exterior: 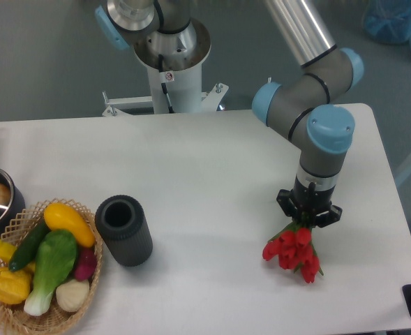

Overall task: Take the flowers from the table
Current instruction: 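Close the gripper around the tulip stems and lift the bunch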

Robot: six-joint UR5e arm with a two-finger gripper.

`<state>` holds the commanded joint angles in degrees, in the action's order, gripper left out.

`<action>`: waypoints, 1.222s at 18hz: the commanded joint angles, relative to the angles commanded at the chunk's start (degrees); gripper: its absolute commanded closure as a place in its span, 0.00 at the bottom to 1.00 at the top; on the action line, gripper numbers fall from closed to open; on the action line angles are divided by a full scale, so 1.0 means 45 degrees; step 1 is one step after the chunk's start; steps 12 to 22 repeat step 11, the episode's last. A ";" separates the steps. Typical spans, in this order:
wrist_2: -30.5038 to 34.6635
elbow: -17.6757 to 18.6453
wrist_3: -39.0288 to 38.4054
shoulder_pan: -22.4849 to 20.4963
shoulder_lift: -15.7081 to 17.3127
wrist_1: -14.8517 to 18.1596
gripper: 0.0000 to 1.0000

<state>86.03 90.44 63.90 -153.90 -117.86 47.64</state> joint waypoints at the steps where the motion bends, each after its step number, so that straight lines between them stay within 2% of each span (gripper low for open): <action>1: 0.0081 -0.0078 0.0020 0.0039 0.0020 0.0019 1.00; 6: 0.0160 -0.0313 0.0311 0.0235 0.0546 0.0117 1.00; 9: 0.0179 -0.0235 0.0625 0.0196 0.0781 0.0448 1.00; 22: 0.0198 -0.0176 0.0625 0.0215 0.0801 0.0469 1.00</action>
